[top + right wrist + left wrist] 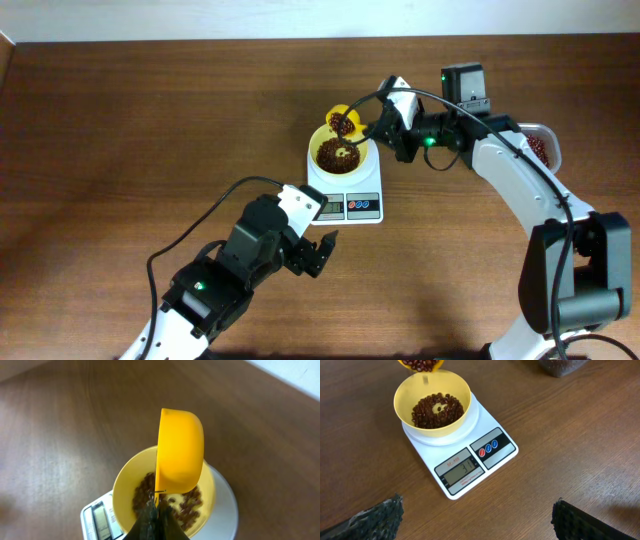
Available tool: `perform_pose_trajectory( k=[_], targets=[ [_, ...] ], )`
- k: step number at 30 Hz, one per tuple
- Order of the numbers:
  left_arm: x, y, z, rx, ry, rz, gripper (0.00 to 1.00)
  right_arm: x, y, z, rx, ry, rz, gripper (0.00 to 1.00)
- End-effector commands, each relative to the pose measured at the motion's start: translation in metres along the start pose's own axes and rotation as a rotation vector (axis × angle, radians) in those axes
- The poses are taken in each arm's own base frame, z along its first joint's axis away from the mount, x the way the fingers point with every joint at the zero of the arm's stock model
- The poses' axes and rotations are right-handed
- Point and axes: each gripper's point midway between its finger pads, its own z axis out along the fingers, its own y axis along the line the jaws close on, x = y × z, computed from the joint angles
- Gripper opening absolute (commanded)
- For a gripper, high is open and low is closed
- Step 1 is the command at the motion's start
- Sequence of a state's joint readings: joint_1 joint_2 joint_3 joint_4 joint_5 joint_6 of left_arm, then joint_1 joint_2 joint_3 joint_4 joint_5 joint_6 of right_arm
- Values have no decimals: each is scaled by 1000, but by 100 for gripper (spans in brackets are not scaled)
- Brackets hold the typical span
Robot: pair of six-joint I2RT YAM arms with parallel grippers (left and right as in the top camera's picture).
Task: Scoop item into bowl and weigh 50g on scale
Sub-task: 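Tilt the scoop slowly to trickle beans into the bowl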
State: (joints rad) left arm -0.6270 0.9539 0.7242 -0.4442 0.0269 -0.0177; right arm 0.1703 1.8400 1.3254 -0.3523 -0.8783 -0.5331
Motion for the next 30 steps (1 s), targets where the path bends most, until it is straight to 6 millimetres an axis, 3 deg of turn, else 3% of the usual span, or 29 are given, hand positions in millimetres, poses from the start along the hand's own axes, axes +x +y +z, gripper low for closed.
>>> perform_pose_trajectory(
  k=[1,30],
  targets=[
    [1,-1,0,9,1,17,99,-5,-2,4,6,-17,-69,4],
    [1,-1,0,9,1,16,99,-1,-11,3,52,12,-247,4]
  ],
)
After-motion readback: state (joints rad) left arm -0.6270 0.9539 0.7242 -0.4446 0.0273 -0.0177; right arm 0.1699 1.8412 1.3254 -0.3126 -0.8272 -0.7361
